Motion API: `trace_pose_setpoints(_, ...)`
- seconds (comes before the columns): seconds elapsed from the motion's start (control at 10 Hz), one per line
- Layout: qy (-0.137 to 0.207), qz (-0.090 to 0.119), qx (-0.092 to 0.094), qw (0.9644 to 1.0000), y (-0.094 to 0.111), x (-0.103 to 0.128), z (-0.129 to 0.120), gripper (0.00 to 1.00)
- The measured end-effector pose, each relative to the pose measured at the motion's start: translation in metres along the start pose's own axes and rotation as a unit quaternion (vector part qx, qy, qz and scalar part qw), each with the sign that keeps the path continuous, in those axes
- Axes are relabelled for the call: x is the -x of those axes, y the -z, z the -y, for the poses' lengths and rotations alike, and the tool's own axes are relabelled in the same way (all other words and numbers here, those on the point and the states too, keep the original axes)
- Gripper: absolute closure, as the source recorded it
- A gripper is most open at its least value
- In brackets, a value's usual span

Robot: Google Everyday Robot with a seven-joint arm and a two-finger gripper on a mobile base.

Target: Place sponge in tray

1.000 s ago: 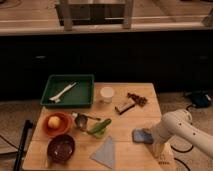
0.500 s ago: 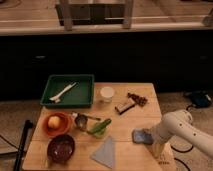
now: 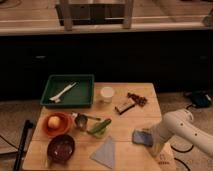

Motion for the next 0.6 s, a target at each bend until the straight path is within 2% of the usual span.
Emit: trace_pose_setpoints(0.6, 0.011, 0.002, 0.014, 0.9998, -0.0005, 0.0106, 0.0076, 0.2)
